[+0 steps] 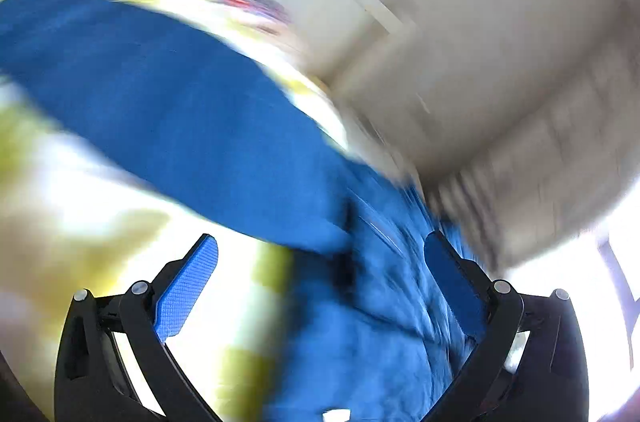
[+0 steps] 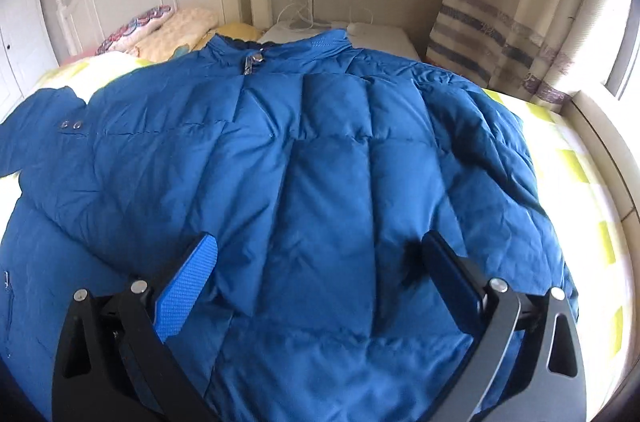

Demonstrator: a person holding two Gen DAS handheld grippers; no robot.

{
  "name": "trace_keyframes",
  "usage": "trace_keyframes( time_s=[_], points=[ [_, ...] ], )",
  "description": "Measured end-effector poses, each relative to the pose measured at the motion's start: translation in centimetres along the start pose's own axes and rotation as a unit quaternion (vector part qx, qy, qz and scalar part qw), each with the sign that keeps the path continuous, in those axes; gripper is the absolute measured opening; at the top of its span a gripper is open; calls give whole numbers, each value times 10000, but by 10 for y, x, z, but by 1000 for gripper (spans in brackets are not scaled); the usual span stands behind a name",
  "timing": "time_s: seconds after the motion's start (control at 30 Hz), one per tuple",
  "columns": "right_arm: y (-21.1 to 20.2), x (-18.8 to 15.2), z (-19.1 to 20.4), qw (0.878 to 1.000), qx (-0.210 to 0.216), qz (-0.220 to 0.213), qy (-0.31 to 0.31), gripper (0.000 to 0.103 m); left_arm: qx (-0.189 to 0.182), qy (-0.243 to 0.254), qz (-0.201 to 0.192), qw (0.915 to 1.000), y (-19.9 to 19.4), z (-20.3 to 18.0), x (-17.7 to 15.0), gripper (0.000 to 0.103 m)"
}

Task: Fold large clothes

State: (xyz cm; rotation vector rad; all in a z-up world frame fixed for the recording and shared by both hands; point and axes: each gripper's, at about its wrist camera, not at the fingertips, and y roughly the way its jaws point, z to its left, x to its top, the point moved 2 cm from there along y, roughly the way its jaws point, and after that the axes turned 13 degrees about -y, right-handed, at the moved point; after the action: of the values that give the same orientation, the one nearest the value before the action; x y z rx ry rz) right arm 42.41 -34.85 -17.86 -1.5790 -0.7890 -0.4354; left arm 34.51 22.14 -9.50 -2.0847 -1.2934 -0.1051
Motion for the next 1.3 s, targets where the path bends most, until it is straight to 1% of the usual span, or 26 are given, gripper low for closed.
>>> trace_keyframes(
  time_s=[0.03,0.07,0.1,0.2,0.3,0.33,0.37,0.43,0.47,0.5,0.57,0.6,0.67,0.7,0.77,0.83,0.87,0.93,0.97,1.03,1.07,1.13,1.17,1.2,1.23,1.3],
  points=[
    [-1,0,0,10000,-12,-13,25,101,175,-261,-236,9992,-14,21,17,98],
    [1,1,-1,10000,-25,7,54,101,437,-592,-548,9958,-32,47,41,98],
    [3,1,-1,10000,-34,58,70,101,548,-860,-799,9916,-47,67,58,97],
    [6,-1,0,9999,-21,130,78,101,609,-1497,-1231,9791,-73,112,106,97],
    [9,-1,-2,9998,63,149,133,101,476,-1679,-1205,9772,-68,130,140,77],
    [9,-2,-3,9998,89,136,152,101,455,-1687,-1138,9780,-62,133,149,66],
    [9,-2,-3,9997,101,127,161,101,480,-1743,-1095,9774,-55,138,154,46],
    [8,-2,-5,9997,132,79,189,101,503,-1932,-1090,9738,-45,146,161,18],
    [7,-2,-5,9996,164,30,213,101,422,-1987,-1227,9714,-45,143,159,12],
    [5,-2,-7,9994,218,-41,253,101,398,-1909,-1396,9708,-50,135,156,10],
    [-3,-4,-13,9978,376,-315,439,101,195,-1110,-1854,9762,-66,80,140,8],
    [-8,-6,-18,9961,459,-478,591,101,96,-791,-1943,9777,-70,59,133,7],
    [-14,-9,-28,9921,510,-697,914,101,-365,47,-1937,9804,-70,-13,109,5],
    [-17,-10,-34,9895,538,-801,1079,101,-547,328,-1857,9805,-68,-39,99,4],
    [-23,-13,-43,9841,573,-1045,1319,101,-973,1081,-1487,9781,-52,-107,65,3],
    [-33,-17,-49,9784,581,-1353,1452,101,-1393,1639,-951,9720,-26,-166,22,3],
    [-39,-20,-52,9747,556,-1534,1525,101,-1593,1922,-575,9666,-5,-197,-9,3],
    [-51,-26,-59,9665,468,-1841,1725,101,-1706,2278,-7,9587,34,-234,-59,3],
    [-55,-29,-66,9617,420,-1981,1844,101,-1703,2361,202,9565,51,-243,-78,3],
    [-64,-37,-77,9501,332,-2244,2140,101,-1598,2494,924,9506,102,-256,-131,4],
    [-67,-43,-86,9426,288,-2339,2367,101,-1415,2597,1199,9477,123,-257,-154,5],
    [-67,-51,-101,9308,247,-2396,2749,101,-725,2926,1649,9391,168,-248,-204,6],
    [-67,-54,-105,9273,271,-2407,2855,101,-473,3071,1876,9318,184,-242,-221,11],
    [-66,-55,-108,9251,297,-2398,2928,101,-175,3257,2216,9190,200,-232,-241,18],
    [-64,-56,-110,9247,310,-2369,2964,101,-119,3383,2309,9122,203,-226,-249,30],
    [-62,-54,-109,9283,327,-2317,2891,101,-268,3492,2110,9126,178,-222,-247,42]
  ],
)
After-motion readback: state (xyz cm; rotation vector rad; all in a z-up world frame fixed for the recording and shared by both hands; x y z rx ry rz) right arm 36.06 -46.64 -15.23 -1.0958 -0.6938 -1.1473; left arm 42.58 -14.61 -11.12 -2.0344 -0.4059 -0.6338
